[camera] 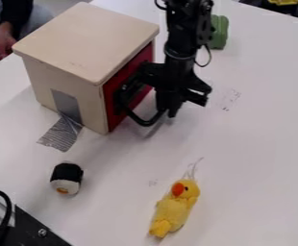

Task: Close the drawer

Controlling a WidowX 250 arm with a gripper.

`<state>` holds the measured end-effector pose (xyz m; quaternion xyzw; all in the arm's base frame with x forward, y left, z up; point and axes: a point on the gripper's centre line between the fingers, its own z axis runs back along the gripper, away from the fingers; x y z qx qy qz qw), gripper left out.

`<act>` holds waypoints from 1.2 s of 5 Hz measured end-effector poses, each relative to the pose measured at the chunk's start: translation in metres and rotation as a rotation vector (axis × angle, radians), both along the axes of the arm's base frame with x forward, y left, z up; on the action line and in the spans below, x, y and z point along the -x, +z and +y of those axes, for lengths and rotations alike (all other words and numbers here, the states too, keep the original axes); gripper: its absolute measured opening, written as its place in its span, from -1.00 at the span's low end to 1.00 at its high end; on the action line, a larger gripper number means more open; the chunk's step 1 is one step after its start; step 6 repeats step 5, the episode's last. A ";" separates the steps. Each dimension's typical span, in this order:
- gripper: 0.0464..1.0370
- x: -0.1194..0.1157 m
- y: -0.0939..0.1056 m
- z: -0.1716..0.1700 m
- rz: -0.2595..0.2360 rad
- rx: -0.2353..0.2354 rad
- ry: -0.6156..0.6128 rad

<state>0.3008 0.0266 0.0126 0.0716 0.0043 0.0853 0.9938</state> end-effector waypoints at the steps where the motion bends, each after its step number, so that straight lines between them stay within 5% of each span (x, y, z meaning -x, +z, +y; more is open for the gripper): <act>1: -0.80 0.005 0.000 0.003 0.003 -0.002 -0.021; 2: -0.30 0.026 0.003 0.002 0.036 0.038 0.016; 4: 0.83 0.017 0.065 -0.015 -0.088 0.134 0.012; 5: 0.92 0.016 0.107 -0.017 -0.146 0.137 -0.014; 6: 0.92 0.016 0.107 -0.017 -0.146 0.137 -0.014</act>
